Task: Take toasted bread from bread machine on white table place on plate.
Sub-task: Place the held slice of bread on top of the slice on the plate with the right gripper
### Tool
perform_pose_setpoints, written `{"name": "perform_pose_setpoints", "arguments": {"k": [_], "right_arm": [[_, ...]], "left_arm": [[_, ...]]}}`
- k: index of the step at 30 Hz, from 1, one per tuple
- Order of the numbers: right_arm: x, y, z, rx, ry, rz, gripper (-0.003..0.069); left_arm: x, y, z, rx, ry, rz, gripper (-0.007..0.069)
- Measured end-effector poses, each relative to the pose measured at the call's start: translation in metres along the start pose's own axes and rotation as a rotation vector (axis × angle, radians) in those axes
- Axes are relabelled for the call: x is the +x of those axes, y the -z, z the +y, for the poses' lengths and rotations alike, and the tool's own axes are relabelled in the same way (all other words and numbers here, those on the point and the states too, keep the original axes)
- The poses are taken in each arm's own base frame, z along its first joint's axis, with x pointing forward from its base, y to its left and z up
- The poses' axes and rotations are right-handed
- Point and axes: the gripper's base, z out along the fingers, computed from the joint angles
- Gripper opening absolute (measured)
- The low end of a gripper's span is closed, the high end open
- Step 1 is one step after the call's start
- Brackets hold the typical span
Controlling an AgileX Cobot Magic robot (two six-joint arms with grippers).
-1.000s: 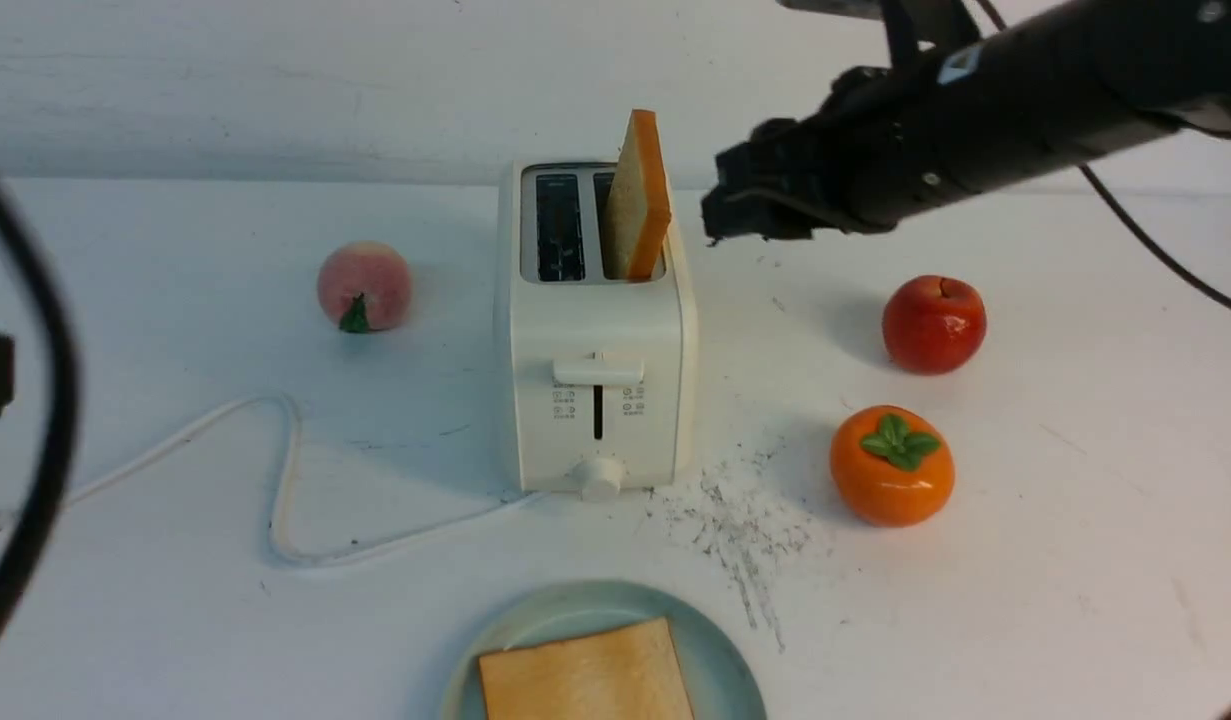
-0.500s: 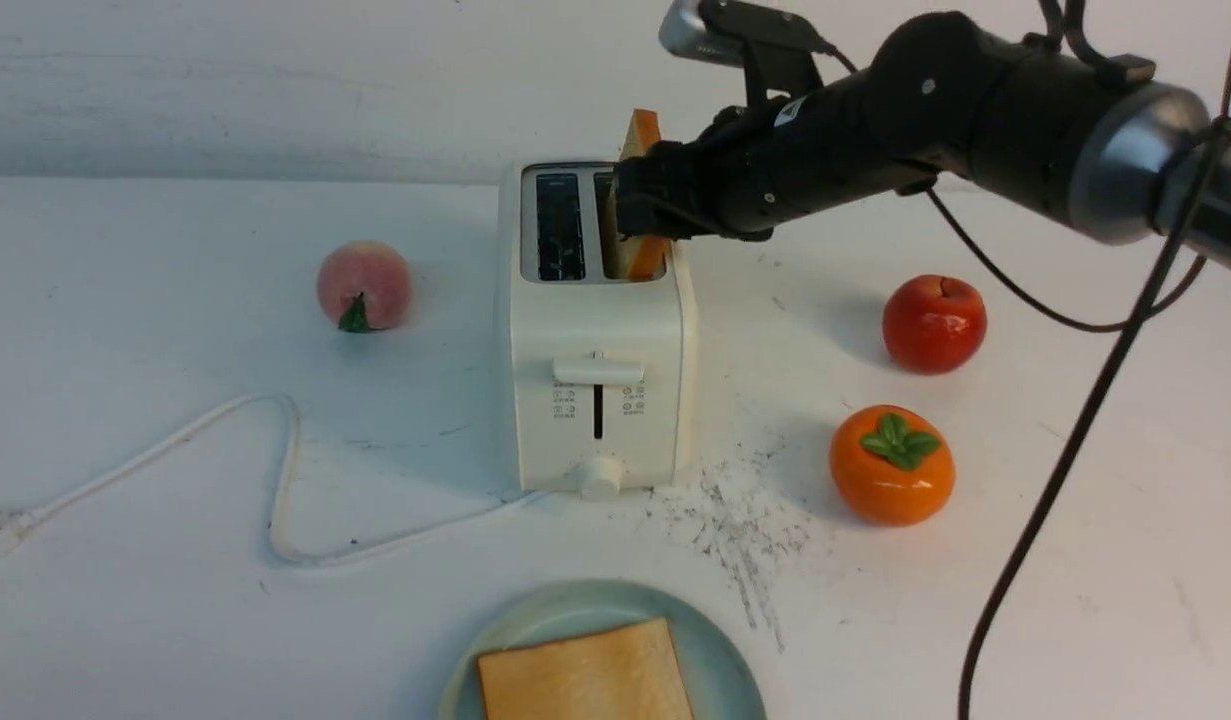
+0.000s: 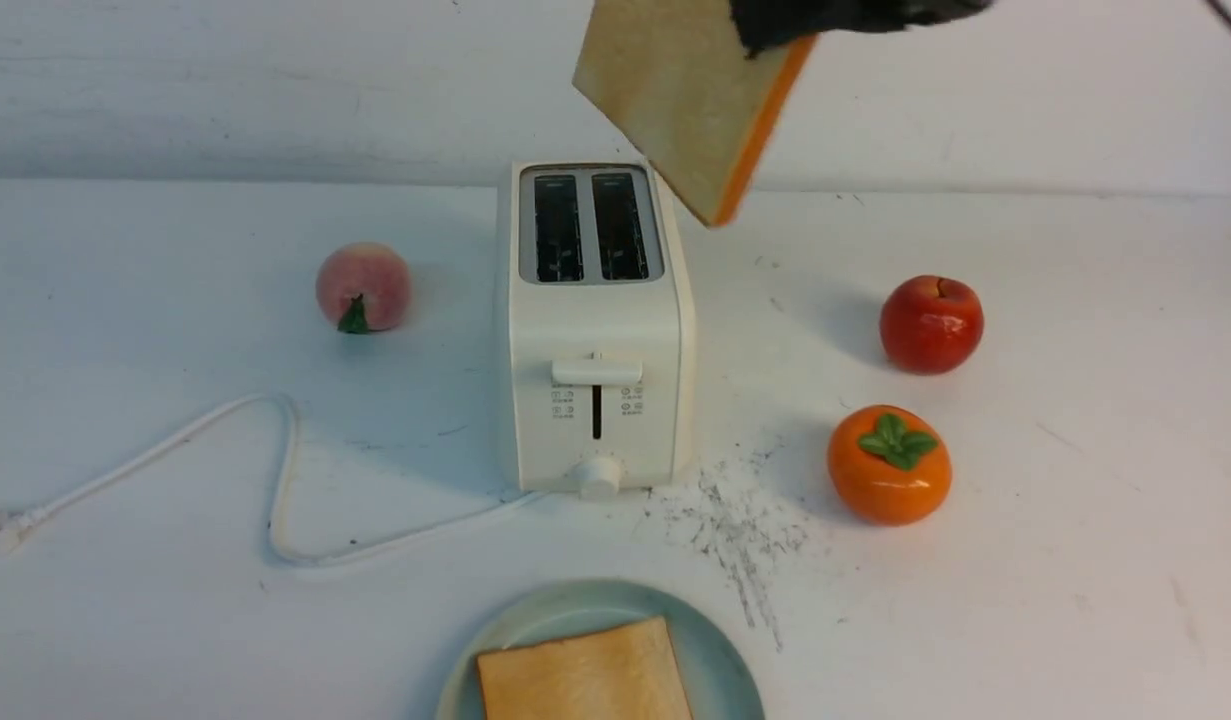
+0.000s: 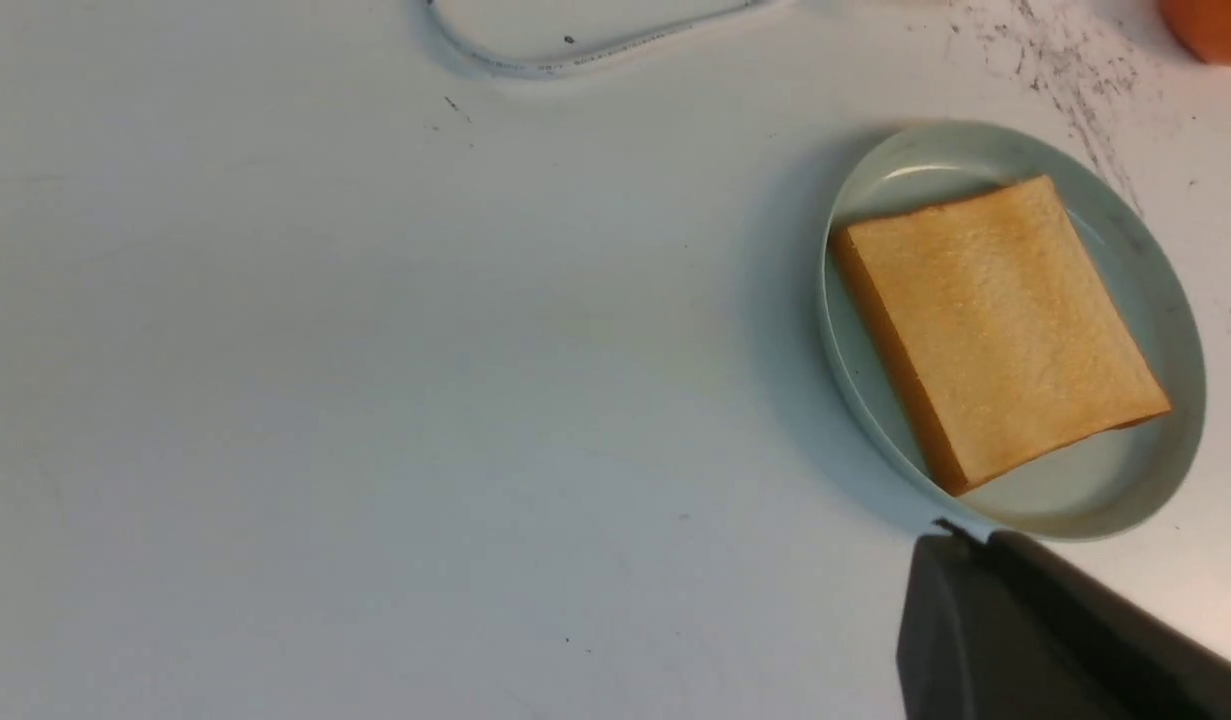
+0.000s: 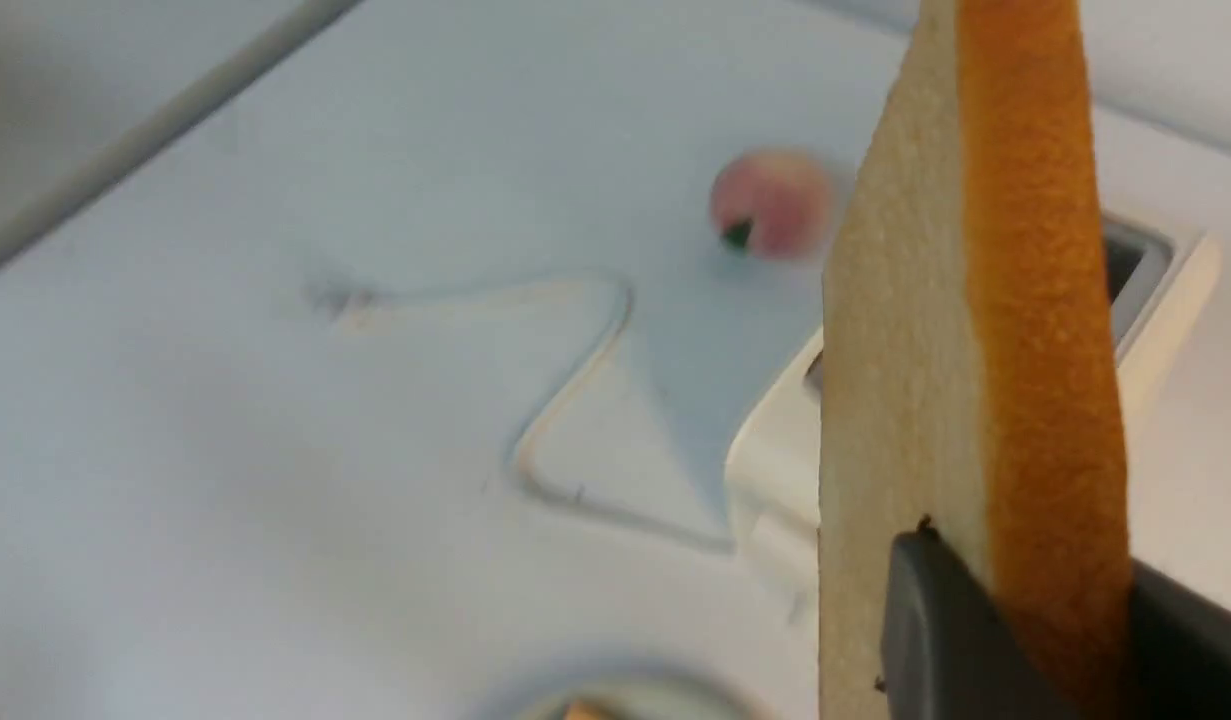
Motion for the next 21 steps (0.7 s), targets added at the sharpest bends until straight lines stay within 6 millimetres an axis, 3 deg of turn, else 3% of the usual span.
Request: {"name": "perform_pose_setpoints", "arguments": {"k": [3,6,13,14,17,21], "right_arm": [[0.013,0.024,0.018,-0.070,0.078,0.074,0.0115],[0.023,0.020,0.020,-0.107,0.088,0.108,0.0115],[0.099,-0.044,0.009,-0.305,0.041,0.342,0.0115],[0.116,-0.060,0.009,-0.395,0.051,0.359,0.0115],[0.138,-0.082,0.008,-0.511,0.052,0.358,0.0115],[0.152,-0.111,0.001,-0.587,0.045,0.335,0.0115]], "left_arm": [[-0.001,0.000,0.002,-0.020,-0.015,-0.013,-0.0014],[-0.002,0.000,0.004,-0.039,-0.030,-0.024,-0.0014],[-0.004,0.000,0.006,-0.065,-0.050,-0.042,-0.0014],[-0.004,0.000,0.006,-0.065,-0.051,-0.042,-0.0014],[-0.004,0.000,0.006,-0.066,-0.052,-0.044,-0.0014],[-0.004,0.000,0.006,-0.066,-0.052,-0.044,-0.0014]]}}
